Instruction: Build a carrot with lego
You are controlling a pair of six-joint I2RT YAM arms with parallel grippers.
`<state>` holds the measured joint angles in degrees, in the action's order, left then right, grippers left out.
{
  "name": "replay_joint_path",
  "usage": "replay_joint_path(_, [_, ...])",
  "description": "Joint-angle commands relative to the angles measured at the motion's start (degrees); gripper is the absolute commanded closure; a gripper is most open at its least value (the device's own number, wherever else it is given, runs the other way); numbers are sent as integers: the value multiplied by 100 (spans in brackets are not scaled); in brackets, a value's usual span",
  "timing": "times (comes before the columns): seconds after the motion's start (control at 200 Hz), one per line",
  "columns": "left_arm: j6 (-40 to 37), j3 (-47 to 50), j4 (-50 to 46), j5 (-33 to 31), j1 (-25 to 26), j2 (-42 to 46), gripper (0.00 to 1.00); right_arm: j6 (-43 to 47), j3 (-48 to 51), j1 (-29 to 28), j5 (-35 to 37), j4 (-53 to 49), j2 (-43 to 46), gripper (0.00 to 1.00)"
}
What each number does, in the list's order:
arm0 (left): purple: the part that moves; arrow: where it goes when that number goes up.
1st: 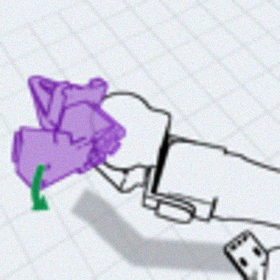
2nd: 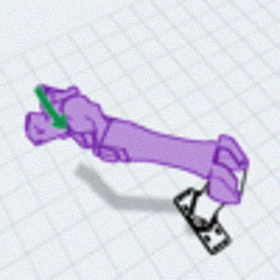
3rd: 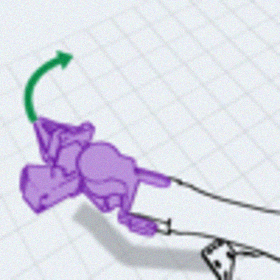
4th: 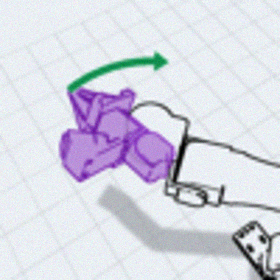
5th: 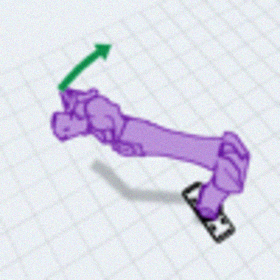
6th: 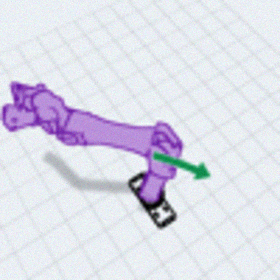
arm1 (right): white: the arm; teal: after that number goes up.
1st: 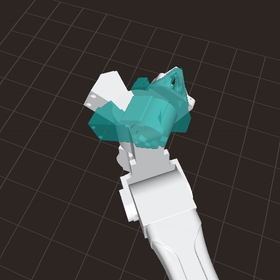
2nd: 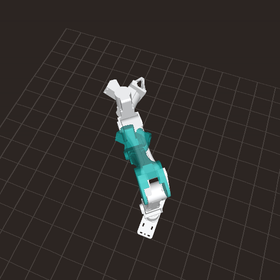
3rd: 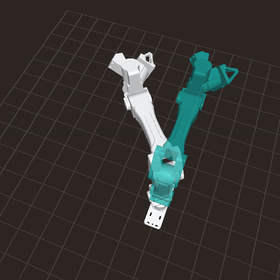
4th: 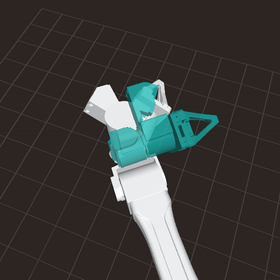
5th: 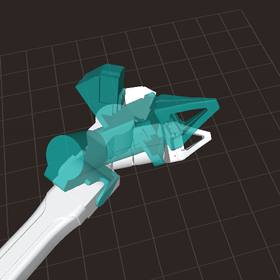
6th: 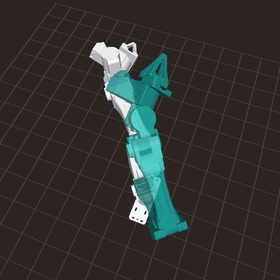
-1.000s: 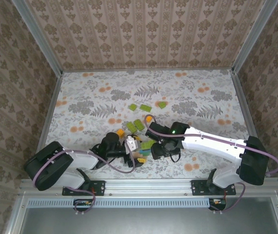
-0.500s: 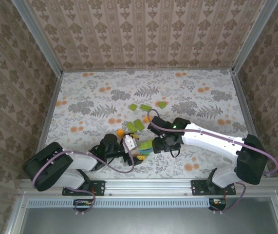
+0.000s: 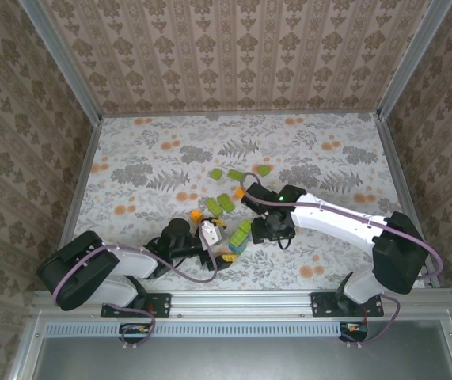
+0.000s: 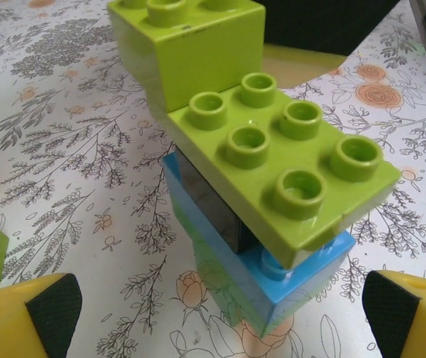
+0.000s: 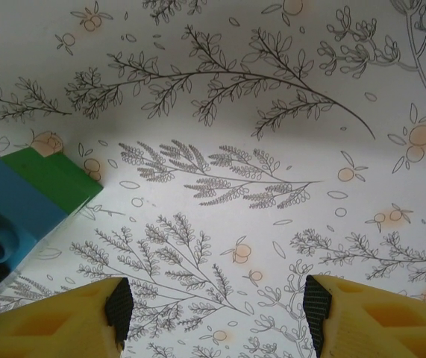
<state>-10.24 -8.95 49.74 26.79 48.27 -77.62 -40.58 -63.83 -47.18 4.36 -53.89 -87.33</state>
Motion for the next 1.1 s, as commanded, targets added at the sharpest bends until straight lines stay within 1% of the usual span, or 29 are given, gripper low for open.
replay_joint_path(0.0, [9, 10, 133, 168, -37, -39, 0, 156, -261, 102, 214, 18, -144, 35])
replay_joint_path(0.62, [-49, -166, -16, 169, -33, -233, 0, 590, -1070, 528, 219, 62, -1008, 35])
replay_joint_path(1.095, [-90, -264, -87, 81, -38, -355, 0, 893, -1735, 583, 5, 106, -1579, 35])
